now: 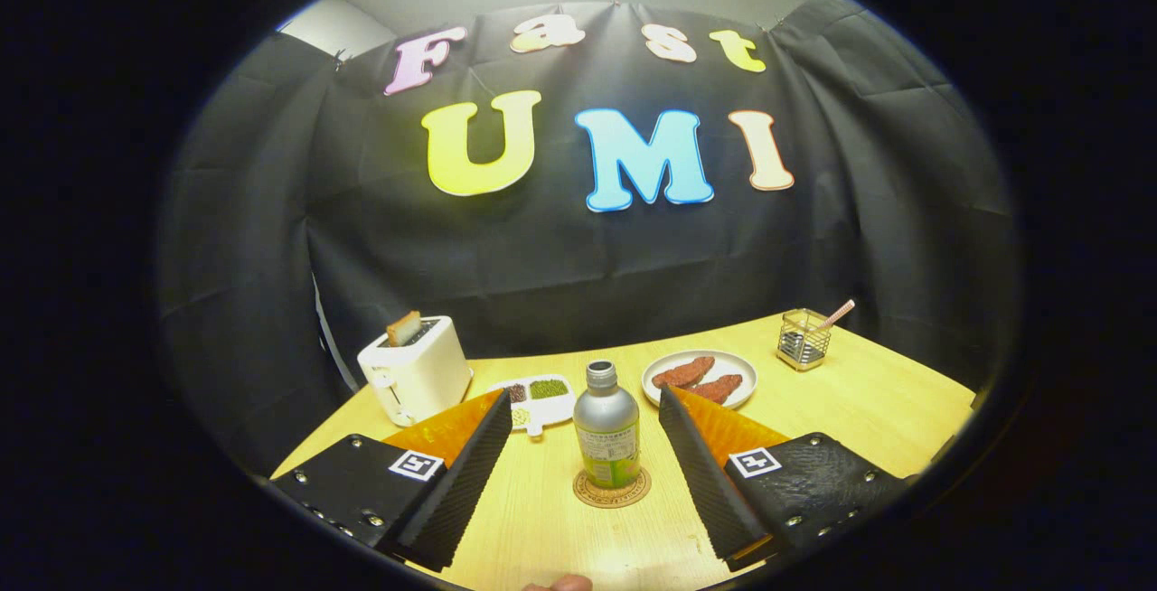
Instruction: Take the bottle from table, then pour the juice into the cup, finally place the bottle on the coaster
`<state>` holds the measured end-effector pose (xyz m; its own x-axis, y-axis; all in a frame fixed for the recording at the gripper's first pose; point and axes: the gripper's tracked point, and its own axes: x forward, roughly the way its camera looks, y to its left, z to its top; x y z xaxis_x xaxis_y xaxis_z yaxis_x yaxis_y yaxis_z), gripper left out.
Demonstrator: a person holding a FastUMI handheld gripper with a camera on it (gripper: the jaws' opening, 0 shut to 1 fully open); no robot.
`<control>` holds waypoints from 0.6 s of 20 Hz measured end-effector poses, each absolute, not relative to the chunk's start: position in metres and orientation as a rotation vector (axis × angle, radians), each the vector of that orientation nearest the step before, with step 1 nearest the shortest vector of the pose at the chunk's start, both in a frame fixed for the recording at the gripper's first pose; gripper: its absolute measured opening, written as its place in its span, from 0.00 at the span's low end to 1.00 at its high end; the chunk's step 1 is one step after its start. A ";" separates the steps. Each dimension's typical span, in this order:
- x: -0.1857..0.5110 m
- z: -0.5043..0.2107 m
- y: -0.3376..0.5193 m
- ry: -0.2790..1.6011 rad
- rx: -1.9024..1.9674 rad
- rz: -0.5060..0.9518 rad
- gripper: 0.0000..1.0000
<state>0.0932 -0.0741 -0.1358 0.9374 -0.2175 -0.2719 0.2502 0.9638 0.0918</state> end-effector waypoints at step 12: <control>0.043 -0.060 -0.063 0.157 0.045 -0.181 0.99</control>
<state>0.0425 -0.0632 -0.0601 0.9714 -0.1755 -0.1597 0.1825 0.9827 0.0304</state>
